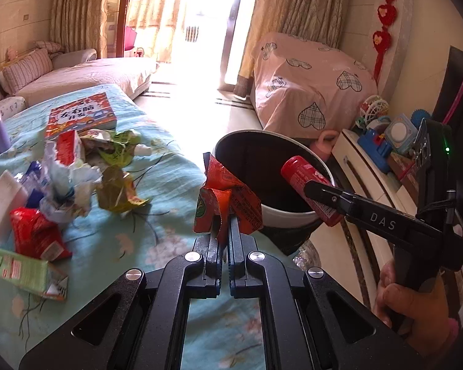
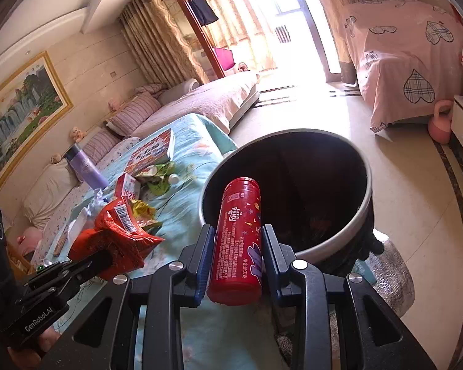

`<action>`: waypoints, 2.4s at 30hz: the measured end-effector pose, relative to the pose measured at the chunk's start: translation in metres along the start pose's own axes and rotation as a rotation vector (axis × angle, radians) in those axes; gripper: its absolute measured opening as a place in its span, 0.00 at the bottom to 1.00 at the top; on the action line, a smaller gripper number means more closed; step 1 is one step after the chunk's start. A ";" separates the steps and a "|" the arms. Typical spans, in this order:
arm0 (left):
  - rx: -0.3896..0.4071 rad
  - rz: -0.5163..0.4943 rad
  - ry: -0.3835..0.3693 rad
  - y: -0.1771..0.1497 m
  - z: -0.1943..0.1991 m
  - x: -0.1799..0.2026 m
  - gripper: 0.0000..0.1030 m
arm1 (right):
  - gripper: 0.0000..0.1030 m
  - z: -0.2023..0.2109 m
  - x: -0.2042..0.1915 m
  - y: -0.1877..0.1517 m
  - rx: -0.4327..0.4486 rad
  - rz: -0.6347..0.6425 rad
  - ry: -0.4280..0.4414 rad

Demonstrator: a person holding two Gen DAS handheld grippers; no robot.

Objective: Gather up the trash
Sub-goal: 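Carry the red bag and red can over the black trash bin with both grippers, then open both grippers to drop the bag and can into the bin, then move both open grippers back over the trash on the bed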

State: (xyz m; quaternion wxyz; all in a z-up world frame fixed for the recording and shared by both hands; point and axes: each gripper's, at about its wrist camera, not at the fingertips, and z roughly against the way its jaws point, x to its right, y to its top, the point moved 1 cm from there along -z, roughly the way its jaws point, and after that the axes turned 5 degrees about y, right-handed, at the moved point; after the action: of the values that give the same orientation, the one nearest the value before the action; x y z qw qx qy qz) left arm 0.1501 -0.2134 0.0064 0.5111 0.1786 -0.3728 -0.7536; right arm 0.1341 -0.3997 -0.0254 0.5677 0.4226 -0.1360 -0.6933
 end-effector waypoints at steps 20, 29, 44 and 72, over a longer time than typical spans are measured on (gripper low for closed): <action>-0.092 -0.053 -0.046 0.047 -0.077 0.049 0.02 | 0.31 -0.026 0.052 0.037 -0.006 -0.036 -0.055; -0.131 -0.027 -0.045 0.049 -0.096 0.050 0.42 | 0.34 -0.037 0.065 0.049 -0.010 -0.049 -0.063; -0.083 0.065 -0.003 0.007 -0.038 0.001 0.59 | 0.77 -0.012 0.033 0.026 0.037 -0.072 0.012; -0.072 0.349 0.192 -0.096 0.058 -0.141 0.67 | 0.82 -0.048 -0.099 -0.050 -0.130 0.105 0.152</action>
State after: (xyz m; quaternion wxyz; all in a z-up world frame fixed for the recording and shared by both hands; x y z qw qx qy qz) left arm 0.1096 -0.0447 -0.0422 0.6732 0.1639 -0.3205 -0.6459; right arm 0.1353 -0.2808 -0.0453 0.6380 0.4284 -0.0692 -0.6361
